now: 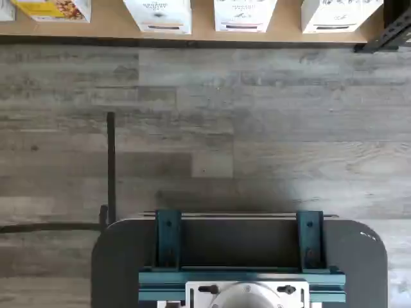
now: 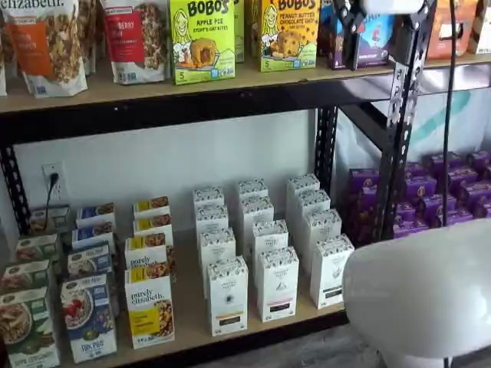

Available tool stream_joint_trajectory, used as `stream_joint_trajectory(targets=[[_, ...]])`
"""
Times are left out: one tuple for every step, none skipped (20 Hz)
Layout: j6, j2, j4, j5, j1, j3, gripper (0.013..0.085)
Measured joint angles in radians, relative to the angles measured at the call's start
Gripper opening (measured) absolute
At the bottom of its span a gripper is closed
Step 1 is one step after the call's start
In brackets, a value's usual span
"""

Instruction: Pick up the white box with a yellow strip in the middle, on the bottom shelf, the fourth box from the left

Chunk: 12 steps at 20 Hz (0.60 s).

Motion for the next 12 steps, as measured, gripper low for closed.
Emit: stream_joint_trajectory(targets=[[-0.005, 0.0, 0.011, 0.0, -0.009, 0.0, 0.085], [-0.036, -0.002, 0.08, 0.003, -0.074, 0.004, 0.085], [-0.054, -0.004, 0.119, 0.001, -0.109, 0.007, 0.085], [-0.062, -0.005, 0.137, 0.0, -0.122, 0.009, 0.085], [-0.064, -0.005, 0.14, -0.001, -0.123, 0.009, 0.085], [-0.064, -0.004, 0.14, -0.004, -0.122, 0.01, 0.085], [-0.063, -0.004, 0.137, -0.008, -0.118, 0.012, 0.085], [-0.06, -0.005, 0.131, -0.014, -0.111, 0.014, 0.085], [-0.055, -0.005, 0.124, -0.021, -0.103, 0.018, 0.085], [-0.05, -0.004, 0.116, -0.028, -0.094, 0.021, 0.085], [-0.042, -0.004, 0.106, -0.037, -0.081, 0.026, 0.085], [-0.03, -0.006, 0.091, -0.057, -0.061, 0.037, 0.085]])
